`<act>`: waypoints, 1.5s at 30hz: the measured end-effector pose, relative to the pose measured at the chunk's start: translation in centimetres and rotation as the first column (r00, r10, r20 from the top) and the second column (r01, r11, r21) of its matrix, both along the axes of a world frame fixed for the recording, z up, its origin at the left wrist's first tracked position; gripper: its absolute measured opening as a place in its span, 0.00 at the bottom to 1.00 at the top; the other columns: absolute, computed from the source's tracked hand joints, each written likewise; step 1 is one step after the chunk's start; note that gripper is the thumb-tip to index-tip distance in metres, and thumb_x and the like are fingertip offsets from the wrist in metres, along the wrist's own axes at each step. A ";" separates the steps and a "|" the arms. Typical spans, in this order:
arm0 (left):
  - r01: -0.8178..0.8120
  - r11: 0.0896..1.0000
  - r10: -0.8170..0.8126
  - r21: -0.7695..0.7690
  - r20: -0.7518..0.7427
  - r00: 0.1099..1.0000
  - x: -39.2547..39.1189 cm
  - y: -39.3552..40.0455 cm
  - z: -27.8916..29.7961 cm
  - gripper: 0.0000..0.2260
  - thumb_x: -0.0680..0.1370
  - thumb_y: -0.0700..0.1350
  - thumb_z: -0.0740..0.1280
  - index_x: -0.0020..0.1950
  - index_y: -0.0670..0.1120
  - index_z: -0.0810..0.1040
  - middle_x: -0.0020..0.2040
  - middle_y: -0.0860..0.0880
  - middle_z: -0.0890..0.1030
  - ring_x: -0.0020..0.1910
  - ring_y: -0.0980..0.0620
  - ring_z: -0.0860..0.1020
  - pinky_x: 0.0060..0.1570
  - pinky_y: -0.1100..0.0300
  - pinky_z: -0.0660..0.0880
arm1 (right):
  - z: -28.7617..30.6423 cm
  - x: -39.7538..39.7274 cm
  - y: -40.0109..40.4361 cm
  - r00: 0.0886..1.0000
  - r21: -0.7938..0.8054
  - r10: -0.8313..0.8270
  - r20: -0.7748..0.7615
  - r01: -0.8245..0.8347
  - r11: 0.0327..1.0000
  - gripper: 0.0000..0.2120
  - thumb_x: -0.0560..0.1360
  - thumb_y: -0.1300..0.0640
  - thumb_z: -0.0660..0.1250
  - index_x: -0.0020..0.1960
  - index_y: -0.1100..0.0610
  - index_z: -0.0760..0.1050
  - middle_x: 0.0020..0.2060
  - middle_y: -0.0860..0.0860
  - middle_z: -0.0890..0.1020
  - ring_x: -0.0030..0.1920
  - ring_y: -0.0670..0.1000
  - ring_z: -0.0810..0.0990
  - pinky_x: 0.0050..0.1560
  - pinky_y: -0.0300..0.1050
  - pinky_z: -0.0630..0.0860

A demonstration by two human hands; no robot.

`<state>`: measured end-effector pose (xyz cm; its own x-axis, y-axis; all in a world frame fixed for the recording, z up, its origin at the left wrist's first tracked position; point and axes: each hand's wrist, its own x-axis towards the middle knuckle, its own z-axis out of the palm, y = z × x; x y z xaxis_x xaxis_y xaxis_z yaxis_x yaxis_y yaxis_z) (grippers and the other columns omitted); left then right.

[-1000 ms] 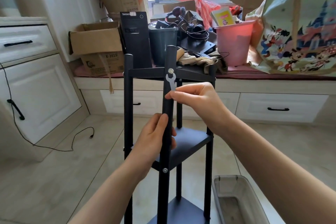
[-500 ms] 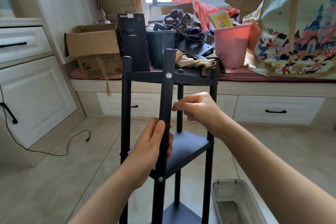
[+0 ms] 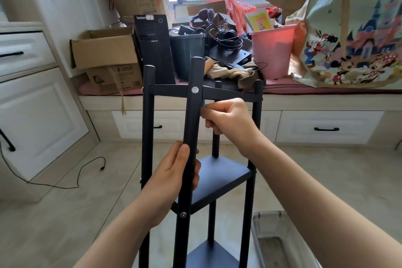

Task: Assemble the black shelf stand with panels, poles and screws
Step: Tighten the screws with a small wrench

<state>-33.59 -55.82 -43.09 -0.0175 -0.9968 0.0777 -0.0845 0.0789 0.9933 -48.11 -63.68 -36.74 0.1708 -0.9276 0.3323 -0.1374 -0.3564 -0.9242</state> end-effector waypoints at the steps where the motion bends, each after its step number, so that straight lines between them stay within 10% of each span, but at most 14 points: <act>1: 0.002 1.000 -0.002 0.002 -0.001 1.000 0.1 0.0 0.0 0.16 0.85 0.54 0.52 0.56 0.43 0.71 0.35 0.51 0.74 0.34 0.49 0.72 0.40 0.54 0.71 | 0.0 0.0 -0.1 0.999 -0.028 -0.019 -0.027 0.018 0.999 0.09 0.75 0.59 0.71 0.37 0.55 0.85 0.26 0.49 0.79 0.29 0.48 0.72 0.32 0.41 0.70; 10: 0.010 1.000 -0.010 0.004 -0.007 1.000 0.5 0.0 -0.1 0.15 0.85 0.54 0.52 0.54 0.46 0.74 0.34 0.51 0.74 0.34 0.50 0.73 0.42 0.52 0.72 | 0.2 0.1 0.2 0.974 -0.211 -0.132 -0.184 0.092 0.973 0.08 0.76 0.58 0.70 0.41 0.58 0.86 0.27 0.50 0.81 0.27 0.43 0.75 0.32 0.35 0.72; 26: -0.005 1.000 0.006 0.019 -0.022 1.000 0.6 -0.2 0.1 0.17 0.85 0.55 0.53 0.55 0.45 0.74 0.35 0.49 0.73 0.35 0.49 0.72 0.39 0.56 0.72 | -3.3 3.9 -1.3 0.941 -0.448 -0.337 -0.016 0.294 0.844 0.13 0.79 0.60 0.67 0.37 0.60 0.83 0.27 0.48 0.81 0.27 0.45 0.78 0.32 0.32 0.73; 45: -0.033 0.999 0.033 0.011 0.016 0.999 1.9 -0.9 0.4 0.18 0.85 0.55 0.52 0.55 0.43 0.74 0.35 0.49 0.73 0.33 0.50 0.72 0.36 0.60 0.74 | -3.8 4.8 -1.5 0.967 -0.262 -0.254 0.001 0.245 0.933 0.15 0.78 0.62 0.65 0.32 0.55 0.76 0.24 0.45 0.76 0.29 0.48 0.75 0.33 0.45 0.70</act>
<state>-31.71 -56.75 -42.67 0.0140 -0.9977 0.0665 -0.1021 0.0647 0.9927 -43.28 -65.22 -40.53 -0.0405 -0.8250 0.5637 -0.2808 -0.5320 -0.7988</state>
